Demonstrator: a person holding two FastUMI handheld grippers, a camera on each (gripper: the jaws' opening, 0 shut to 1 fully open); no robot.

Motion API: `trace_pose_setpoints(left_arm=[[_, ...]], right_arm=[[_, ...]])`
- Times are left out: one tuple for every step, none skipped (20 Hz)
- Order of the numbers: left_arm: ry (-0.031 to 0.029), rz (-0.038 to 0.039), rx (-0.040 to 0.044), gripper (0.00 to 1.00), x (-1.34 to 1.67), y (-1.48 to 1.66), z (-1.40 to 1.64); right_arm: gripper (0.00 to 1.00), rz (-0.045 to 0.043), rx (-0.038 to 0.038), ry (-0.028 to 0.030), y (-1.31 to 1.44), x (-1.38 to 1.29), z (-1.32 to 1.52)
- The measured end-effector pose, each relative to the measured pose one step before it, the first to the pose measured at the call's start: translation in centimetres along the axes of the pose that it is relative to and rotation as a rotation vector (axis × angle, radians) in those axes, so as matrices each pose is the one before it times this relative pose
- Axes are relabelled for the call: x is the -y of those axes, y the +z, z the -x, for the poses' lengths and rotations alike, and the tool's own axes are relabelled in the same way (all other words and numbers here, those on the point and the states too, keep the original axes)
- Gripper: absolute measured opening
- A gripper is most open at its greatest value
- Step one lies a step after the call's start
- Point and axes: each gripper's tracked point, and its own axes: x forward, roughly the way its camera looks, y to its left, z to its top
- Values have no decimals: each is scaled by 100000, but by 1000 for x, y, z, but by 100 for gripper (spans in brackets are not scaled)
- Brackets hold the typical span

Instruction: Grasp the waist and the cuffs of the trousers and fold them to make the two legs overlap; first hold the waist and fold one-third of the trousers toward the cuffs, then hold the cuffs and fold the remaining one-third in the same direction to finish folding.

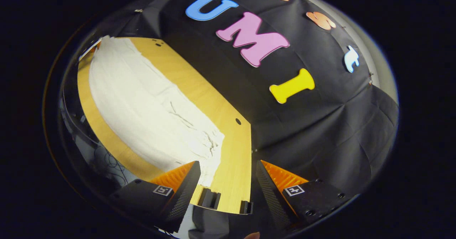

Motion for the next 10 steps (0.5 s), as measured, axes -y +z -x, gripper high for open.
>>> trace_pose_setpoints(left_arm=[[-396,-100,-360,6,-47,110,-50],[-70,-338,-490,6,22,-105,48],[91,-510,-396,6,140,91,66],[183,-538,-381,6,5,-94,29],[237,-354,-421,6,-13,47,-14],[298,-258,-382,6,77,-43,72],[353,-196,-229,6,54,95,-12],[468,301,190,6,-86,32,-12],[375,679,-355,6,71,-18,9],[131,504,-211,6,-47,-83,63]], right_arm=[[97,6482,-190,3326,-801,-933,-629],[97,6321,-311,3682,-782,-1026,-597],[97,5604,-341,3690,-776,-915,-988],[97,4530,-524,3732,-740,-1107,-748],[97,3867,-921,3738,-848,-1067,-773],[97,4201,-401,3644,-725,-1023,-957],[96,3559,42,2949,-458,-830,-817],[96,3169,172,2821,-381,-837,-908],[96,2587,-208,2881,-552,-685,-699],[96,2012,-92,2720,-414,-591,-915]])
